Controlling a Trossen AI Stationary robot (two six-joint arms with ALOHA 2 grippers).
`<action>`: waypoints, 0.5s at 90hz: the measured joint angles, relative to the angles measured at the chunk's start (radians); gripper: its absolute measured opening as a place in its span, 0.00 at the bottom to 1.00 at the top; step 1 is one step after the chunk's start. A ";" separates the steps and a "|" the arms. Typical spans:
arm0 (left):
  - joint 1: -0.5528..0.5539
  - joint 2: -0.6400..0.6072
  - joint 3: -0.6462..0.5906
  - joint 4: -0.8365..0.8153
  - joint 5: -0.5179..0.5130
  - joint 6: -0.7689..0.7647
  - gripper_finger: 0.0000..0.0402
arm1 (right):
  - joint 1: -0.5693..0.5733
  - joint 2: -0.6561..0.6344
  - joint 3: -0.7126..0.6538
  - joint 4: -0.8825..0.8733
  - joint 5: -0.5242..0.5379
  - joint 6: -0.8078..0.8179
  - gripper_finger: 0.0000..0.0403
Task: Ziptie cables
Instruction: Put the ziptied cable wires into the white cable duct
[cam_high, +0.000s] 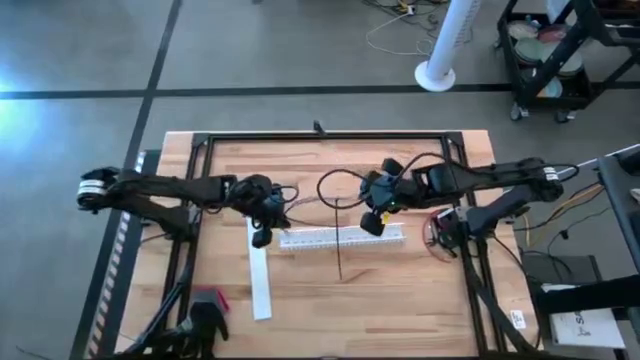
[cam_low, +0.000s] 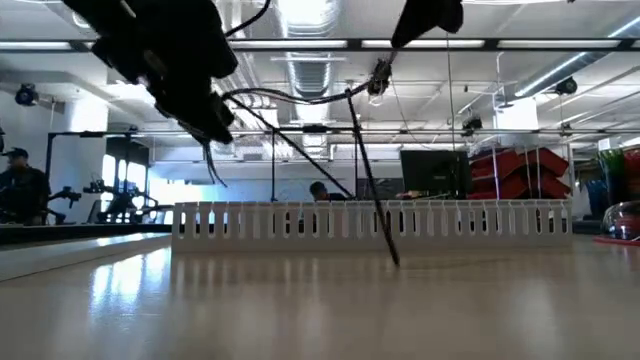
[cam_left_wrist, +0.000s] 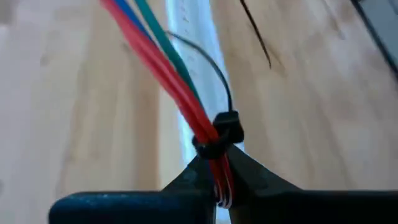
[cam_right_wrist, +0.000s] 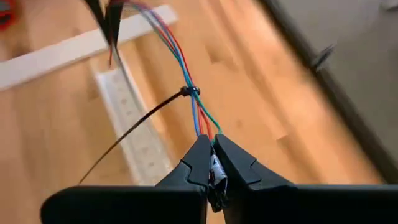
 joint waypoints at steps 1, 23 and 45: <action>-0.003 -0.002 0.007 -0.015 0.002 0.006 0.00 | 0.003 0.000 0.000 0.001 -0.002 0.002 0.00; -0.029 -0.022 0.255 -0.447 0.007 0.109 0.00 | 0.071 -0.011 0.033 0.009 -0.014 0.014 0.00; -0.049 -0.035 0.481 -0.740 0.033 0.113 0.00 | 0.105 -0.010 0.035 -0.053 -0.024 0.058 0.00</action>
